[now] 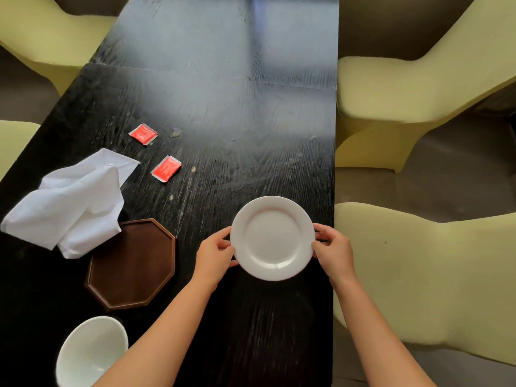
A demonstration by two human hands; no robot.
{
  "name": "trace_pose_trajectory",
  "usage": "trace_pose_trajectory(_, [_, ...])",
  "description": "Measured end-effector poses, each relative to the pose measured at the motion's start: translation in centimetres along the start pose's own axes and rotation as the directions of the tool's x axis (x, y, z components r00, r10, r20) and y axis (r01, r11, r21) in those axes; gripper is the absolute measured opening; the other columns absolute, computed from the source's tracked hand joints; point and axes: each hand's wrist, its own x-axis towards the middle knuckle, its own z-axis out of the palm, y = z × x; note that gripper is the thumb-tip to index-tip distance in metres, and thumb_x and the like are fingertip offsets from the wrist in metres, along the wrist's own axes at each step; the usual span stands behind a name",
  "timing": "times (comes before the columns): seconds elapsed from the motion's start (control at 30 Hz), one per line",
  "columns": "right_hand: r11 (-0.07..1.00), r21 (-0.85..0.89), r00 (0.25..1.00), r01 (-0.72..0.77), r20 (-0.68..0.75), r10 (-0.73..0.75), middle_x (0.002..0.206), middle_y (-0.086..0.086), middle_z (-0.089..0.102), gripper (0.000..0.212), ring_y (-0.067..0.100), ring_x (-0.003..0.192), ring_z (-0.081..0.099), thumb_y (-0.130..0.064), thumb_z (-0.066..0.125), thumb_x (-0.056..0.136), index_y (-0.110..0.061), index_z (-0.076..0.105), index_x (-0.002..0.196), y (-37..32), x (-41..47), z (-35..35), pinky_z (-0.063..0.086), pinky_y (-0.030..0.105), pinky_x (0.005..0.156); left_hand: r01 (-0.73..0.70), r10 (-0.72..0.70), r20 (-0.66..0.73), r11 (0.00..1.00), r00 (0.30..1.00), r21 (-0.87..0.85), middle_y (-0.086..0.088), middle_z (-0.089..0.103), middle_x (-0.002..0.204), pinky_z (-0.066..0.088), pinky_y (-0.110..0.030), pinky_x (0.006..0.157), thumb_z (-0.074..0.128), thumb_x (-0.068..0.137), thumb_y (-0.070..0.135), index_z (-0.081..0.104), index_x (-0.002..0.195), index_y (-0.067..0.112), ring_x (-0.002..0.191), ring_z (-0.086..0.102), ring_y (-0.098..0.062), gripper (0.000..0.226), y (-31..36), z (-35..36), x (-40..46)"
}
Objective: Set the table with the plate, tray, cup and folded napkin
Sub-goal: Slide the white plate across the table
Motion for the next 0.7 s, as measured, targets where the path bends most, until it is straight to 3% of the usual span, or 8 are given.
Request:
trace_pose_trajectory(0.27, [0.999, -0.051, 1.000, -0.018, 0.001, 0.018, 0.093, 0.006, 0.071, 0.041, 0.039, 0.084, 0.065, 0.006, 0.053, 0.075, -0.018, 0.068, 0.105, -0.2, 0.9, 0.1, 0.055, 0.052, 0.080, -0.027, 0.029, -0.033, 0.998, 0.999, 0.060, -0.011, 0.069, 0.090, 0.057, -0.024, 0.064, 0.054, 0.081, -0.004, 0.054, 0.128, 0.026, 0.084, 0.068, -0.018, 0.056, -0.5, 0.4, 1.1])
trace_pose_trajectory(0.5, [0.989, -0.146, 1.000, -0.025, 0.015, 0.027, 0.089, -0.004, 0.063, 0.037, 0.026, 0.081, 0.064, 0.001, 0.055, 0.079, -0.022, 0.064, 0.108, -0.3, 0.9, -0.2, 0.056, 0.050, 0.080, -0.041, 0.047, -0.074, 0.995, 0.996, 0.087, -0.003, 0.069, 0.092, 0.057, -0.025, 0.066, 0.060, 0.083, 0.000, 0.058, 0.125, 0.024, 0.086, 0.067, -0.015, 0.049, -0.3, 0.4, 1.1])
trace_pose_trajectory(0.57, [0.980, -0.197, 1.000, -0.018, 0.021, 0.022, 0.093, 0.000, 0.062, 0.038, 0.024, 0.079, 0.063, 0.000, 0.056, 0.080, -0.017, 0.062, 0.114, -0.6, 1.0, -0.3, 0.056, 0.050, 0.079, -0.035, 0.044, -0.087, 0.994, 0.995, 0.104, -0.002, 0.068, 0.092, 0.056, -0.023, 0.065, 0.060, 0.083, 0.003, 0.057, 0.126, 0.020, 0.085, 0.066, -0.013, 0.046, -0.1, 0.3, 0.9])
trace_pose_trajectory(0.7, [0.918, -0.396, 0.998, 0.026, -0.046, -0.048, 0.111, 0.013, 0.060, 0.041, 0.021, 0.077, 0.057, -0.006, 0.057, 0.082, -0.013, 0.057, 0.122, -2.0, 0.3, -0.7, 0.046, 0.032, 0.073, -0.036, 0.065, -0.115, 0.970, 0.991, 0.241, 0.003, 0.067, 0.092, 0.054, -0.025, 0.073, 0.060, 0.085, 0.013, 0.055, 0.126, 0.016, 0.085, 0.063, -0.009, 0.042, 1.2, -0.7, -0.3])
